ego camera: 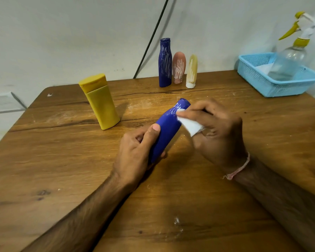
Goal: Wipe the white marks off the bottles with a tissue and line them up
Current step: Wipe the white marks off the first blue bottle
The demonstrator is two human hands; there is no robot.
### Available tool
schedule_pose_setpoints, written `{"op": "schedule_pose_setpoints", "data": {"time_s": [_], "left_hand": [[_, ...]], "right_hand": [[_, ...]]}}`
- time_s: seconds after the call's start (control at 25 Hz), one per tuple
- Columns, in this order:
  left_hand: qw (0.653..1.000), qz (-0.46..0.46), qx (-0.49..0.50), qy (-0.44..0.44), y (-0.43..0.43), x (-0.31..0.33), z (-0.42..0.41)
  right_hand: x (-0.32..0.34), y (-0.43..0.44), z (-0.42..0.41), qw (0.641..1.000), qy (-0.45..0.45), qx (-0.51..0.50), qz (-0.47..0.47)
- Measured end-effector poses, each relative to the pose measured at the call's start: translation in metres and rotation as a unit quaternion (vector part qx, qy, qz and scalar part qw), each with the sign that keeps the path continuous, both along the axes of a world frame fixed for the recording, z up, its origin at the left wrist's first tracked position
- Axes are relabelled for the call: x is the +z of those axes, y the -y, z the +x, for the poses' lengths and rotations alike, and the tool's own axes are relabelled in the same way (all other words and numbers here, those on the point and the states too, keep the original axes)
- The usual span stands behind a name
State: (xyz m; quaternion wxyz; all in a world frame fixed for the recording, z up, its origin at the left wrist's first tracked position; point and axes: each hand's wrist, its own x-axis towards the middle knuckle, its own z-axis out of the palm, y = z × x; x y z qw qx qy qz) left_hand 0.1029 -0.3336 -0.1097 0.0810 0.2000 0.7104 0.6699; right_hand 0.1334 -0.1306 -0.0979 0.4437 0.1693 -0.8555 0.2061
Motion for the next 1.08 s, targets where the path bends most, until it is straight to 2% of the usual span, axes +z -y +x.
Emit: {"op": "schedule_pose_setpoints", "data": {"time_s": [0.12, 0.24, 0.4, 0.52, 0.68, 0.84, 1.0, 1.08], "left_hand": [[0.998, -0.056, -0.009, -0.037, 0.0, -0.002, 0.0], [0.996, -0.065, 0.0, -0.06, -0.001, -0.006, -0.002], [0.992, -0.093, -0.002, -0.08, -0.001, -0.005, -0.003], [0.99, -0.104, 0.002, -0.096, -0.001, -0.004, -0.002], [0.978, -0.154, 0.011, -0.136, -0.001, -0.004, -0.003], [0.969, -0.174, 0.015, -0.174, 0.0, -0.002, 0.0], [0.957, -0.199, 0.03, -0.209, -0.002, -0.004, -0.001], [0.948, -0.207, 0.043, -0.237, -0.002, -0.006, -0.002]], "right_hand": [[0.003, -0.007, -0.004, 0.999, -0.008, -0.022, -0.036], [-0.003, 0.003, 0.0, 0.999, 0.009, 0.031, 0.011], [0.002, -0.007, -0.004, 0.999, -0.013, -0.012, -0.039], [-0.002, 0.001, 0.001, 0.999, -0.004, 0.037, 0.006], [0.003, -0.007, -0.003, 0.999, -0.026, -0.024, -0.039], [0.0, 0.0, 0.002, 1.0, -0.005, 0.015, -0.001], [0.007, -0.011, -0.004, 0.998, -0.024, -0.043, -0.04], [0.005, -0.008, -0.002, 1.0, -0.012, -0.015, -0.016]]}}
